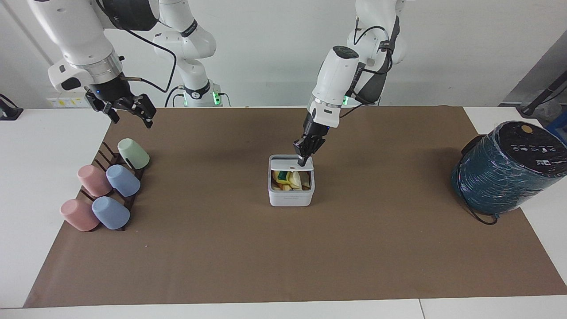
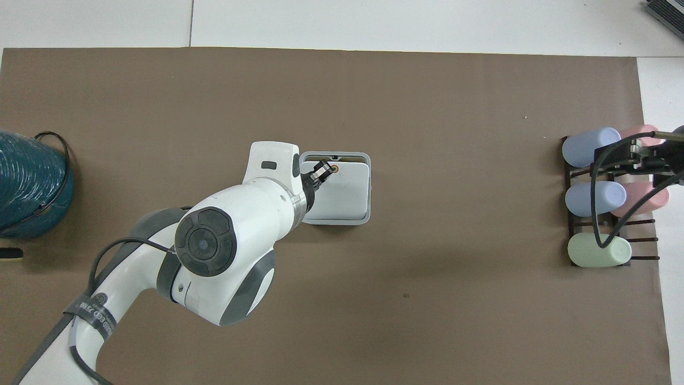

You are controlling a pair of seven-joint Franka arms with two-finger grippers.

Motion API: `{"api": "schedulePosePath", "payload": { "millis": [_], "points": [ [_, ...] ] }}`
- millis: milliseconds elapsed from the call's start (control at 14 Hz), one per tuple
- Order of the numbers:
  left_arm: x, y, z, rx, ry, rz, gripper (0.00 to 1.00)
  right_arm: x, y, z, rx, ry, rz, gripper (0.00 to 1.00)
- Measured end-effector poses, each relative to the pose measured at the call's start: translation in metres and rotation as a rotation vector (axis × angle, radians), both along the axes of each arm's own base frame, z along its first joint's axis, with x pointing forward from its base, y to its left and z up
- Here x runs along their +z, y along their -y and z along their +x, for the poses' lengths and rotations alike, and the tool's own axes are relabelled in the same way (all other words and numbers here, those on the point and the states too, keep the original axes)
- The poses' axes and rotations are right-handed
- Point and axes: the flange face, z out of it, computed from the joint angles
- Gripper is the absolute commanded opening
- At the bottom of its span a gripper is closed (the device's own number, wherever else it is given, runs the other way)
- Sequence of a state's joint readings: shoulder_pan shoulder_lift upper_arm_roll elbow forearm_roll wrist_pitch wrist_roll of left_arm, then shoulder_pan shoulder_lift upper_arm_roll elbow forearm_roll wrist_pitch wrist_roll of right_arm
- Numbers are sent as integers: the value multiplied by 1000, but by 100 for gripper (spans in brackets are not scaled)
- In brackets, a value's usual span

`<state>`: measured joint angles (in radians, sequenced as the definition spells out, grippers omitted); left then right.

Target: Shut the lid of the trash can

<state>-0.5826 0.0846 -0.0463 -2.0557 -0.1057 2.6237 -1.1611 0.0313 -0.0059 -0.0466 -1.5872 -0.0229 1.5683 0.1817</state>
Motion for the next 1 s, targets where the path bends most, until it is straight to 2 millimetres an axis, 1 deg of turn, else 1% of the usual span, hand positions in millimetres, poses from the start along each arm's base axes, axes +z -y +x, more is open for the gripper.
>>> {"api": "schedulePosePath", "payload": {
  "millis": [429, 714, 1000],
  "points": [
    [-12, 3, 6, 4, 13, -9, 0, 0, 0, 0, 0, 0, 0, 100],
    [-30, 11, 18, 8, 16, -11, 0, 0, 0, 0, 0, 0, 0, 100],
    [-38, 16, 26, 10, 22, -17, 0, 0, 0, 0, 1, 0, 0, 100]
  ]
}}
